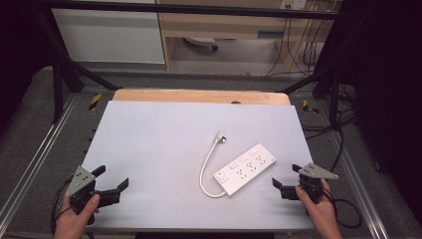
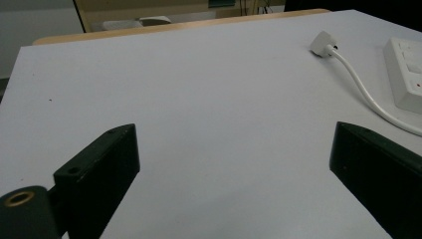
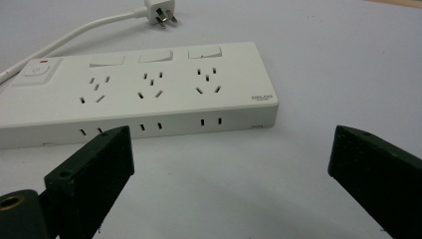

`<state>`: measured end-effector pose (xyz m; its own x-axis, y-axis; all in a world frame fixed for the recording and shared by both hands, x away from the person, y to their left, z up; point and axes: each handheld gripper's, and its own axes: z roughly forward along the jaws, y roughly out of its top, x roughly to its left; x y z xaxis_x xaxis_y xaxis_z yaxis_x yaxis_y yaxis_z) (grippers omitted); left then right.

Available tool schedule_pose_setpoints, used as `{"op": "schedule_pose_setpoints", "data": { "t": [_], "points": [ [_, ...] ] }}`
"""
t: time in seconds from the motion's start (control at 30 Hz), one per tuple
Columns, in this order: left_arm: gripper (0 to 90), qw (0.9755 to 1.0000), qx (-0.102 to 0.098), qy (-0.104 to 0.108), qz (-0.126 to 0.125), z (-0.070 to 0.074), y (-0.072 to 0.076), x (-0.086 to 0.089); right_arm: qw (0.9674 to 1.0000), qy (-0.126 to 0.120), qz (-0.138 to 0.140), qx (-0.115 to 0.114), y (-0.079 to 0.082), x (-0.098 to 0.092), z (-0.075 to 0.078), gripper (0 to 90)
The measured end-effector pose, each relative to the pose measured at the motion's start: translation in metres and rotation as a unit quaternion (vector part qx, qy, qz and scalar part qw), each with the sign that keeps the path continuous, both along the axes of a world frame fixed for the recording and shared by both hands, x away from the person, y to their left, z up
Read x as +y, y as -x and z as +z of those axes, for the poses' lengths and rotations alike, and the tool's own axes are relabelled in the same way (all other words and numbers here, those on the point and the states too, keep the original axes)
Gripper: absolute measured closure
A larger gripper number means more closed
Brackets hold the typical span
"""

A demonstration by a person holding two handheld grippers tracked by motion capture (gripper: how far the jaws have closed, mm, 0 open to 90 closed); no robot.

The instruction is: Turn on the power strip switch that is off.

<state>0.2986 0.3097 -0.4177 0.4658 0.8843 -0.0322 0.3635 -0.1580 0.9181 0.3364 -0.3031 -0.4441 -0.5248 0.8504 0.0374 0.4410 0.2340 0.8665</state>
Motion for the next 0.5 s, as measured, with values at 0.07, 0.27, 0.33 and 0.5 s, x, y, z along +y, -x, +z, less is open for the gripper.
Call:
{"op": "schedule_pose_setpoints", "data": {
  "t": [0.07,0.27,0.33,0.5],
  "points": [
    [5.7,1.0,0.002,0.0,-0.001,-0.0002,-0.0005,-0.0007,1.0,0.001,0.0,0.003,0.0004,0.0001,-0.0003,4.4],
    [5.7,1.0,0.003,-0.003,-0.002,-0.001,-0.0004,-0.0005,0.9999,-0.003,-0.004,0.012,0.0004,-0.0004,-0.0005,4.1],
    [5.7,1.0,0.005,-0.002,-0.004,-0.0014,-0.0008,-0.0007,0.9999,-0.004,-0.005,0.016,0.0007,0.0001,-0.0001,4.0],
    [5.7,0.9999,0.007,-0.005,-0.007,-0.0019,-0.0006,-0.0021,0.9998,-0.005,-0.008,0.02,0.0018,-0.0001,0.0012,3.6]
  ]
}}
